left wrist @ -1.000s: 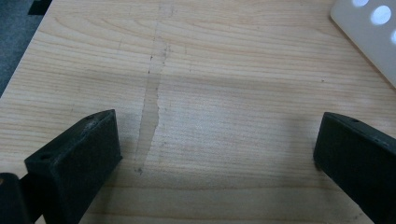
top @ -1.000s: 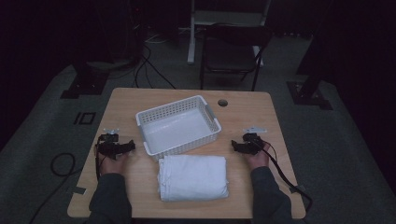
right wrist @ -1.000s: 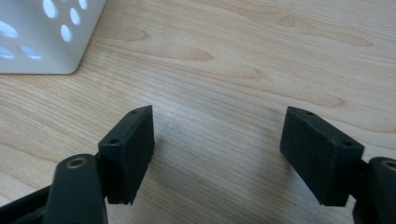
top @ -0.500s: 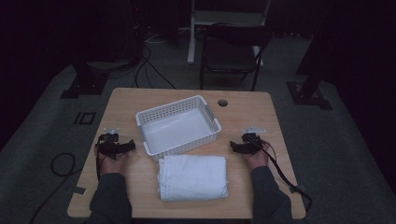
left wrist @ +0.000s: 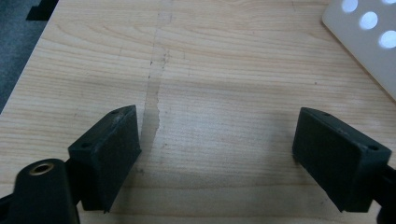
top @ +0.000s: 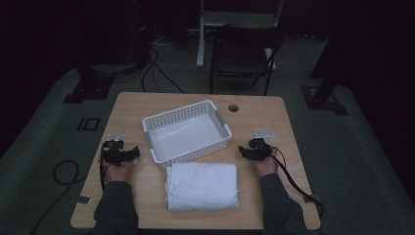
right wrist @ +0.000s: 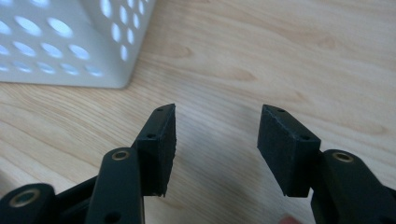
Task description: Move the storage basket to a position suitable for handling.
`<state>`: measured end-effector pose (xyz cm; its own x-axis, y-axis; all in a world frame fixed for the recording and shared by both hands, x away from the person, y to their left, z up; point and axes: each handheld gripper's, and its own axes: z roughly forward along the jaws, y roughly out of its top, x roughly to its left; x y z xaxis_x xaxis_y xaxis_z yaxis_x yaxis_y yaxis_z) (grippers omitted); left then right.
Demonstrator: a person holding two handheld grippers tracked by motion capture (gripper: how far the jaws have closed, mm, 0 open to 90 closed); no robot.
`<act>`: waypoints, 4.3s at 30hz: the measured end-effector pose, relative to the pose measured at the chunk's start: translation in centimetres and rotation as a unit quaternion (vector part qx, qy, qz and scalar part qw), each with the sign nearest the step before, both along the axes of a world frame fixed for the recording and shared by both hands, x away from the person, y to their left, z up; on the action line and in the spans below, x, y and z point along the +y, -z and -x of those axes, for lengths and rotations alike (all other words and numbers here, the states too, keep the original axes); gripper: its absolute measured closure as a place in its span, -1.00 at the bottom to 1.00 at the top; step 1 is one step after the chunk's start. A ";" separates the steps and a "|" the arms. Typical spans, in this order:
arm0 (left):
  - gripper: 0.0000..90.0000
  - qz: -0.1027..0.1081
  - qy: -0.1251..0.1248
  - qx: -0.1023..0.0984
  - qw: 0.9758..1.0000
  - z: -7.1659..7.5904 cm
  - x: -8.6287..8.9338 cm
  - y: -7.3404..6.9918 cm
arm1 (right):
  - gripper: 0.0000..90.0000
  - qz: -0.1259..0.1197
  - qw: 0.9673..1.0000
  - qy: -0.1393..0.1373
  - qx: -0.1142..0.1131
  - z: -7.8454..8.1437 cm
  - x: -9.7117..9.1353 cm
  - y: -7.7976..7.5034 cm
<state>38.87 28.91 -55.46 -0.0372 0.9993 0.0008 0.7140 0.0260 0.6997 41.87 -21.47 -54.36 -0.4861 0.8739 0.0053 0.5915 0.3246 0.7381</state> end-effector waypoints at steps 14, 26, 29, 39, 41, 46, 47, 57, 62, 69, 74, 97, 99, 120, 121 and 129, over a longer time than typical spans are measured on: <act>-0.32 0.019 0.008 -0.018 1.000 1.0 -0.4 -1.5 | 0.24 -0.039 0.999 -0.014 -0.019 -0.4 0.2 -2.1; -0.15 0.017 0.049 -0.074 0.996 3.1 -2.3 -4.4 | 0.28 -0.058 0.997 -0.021 -0.043 -1.4 1.6 -4.8; -0.15 0.024 0.053 -0.081 0.995 3.4 -2.6 -4.9 | 0.28 -0.063 0.997 -0.025 -0.047 -1.7 2.1 -5.3; -0.15 0.052 0.092 -0.108 0.988 4.4 -4.2 -6.7 | 0.27 -0.072 0.996 -0.029 -0.044 -2.3 2.8 -5.6; -0.13 0.059 0.104 -0.105 0.987 4.5 -4.7 -6.8 | 0.27 -0.073 0.996 -0.033 -0.043 -2.5 3.3 -5.7; -0.10 0.060 0.124 -0.093 0.986 4.6 -6.2 -6.8 | 0.32 -0.068 0.996 -0.040 -0.033 -3.0 4.1 -5.4; -0.08 0.055 0.128 -0.090 0.986 4.6 -6.5 -6.8 | 0.33 -0.066 0.996 -0.041 -0.031 -3.1 4.2 -5.4; 0.15 0.042 0.153 -0.065 0.985 4.2 -7.8 -5.9 | 0.44 -0.053 0.997 -0.046 -0.018 -3.8 5.1 -4.7; 0.22 0.040 0.153 -0.075 0.985 3.8 -7.6 -5.9 | 0.49 -0.055 0.997 -0.044 -0.015 -3.8 5.2 -4.6; 0.27 0.046 0.156 -0.084 0.983 2.2 -7.8 -5.7 | 0.60 -0.046 0.998 -0.029 -0.014 -3.7 5.4 -4.5; 0.19 0.057 0.164 -0.088 0.981 2.1 -8.3 -5.8 | 0.67 -0.038 0.999 0.004 -0.021 -3.7 5.1 -4.5; -0.15 0.050 0.239 -0.060 0.968 8.9 -11.0 -6.2 | 0.57 -0.050 0.998 0.022 -0.013 -3.4 3.7 -4.3; -0.01 0.039 0.241 -0.057 0.968 8.7 -11.3 -6.1 | 0.57 -0.050 0.998 0.023 -0.013 -3.4 3.7 -4.3; 0.14 0.080 0.225 -0.064 0.969 1.7 -9.6 -5.8 | 0.36 -0.057 0.998 0.031 0.001 -2.0 3.4 -4.7; 0.14 0.080 0.225 -0.064 0.969 1.7 -9.6 -5.8 | 0.36 -0.057 0.998 0.031 0.001 -2.0 3.4 -4.7; 0.13 0.076 0.231 -0.061 0.968 0.2 -10.7 -5.8 | 0.33 -0.072 0.997 0.042 0.000 -1.5 1.8 -4.5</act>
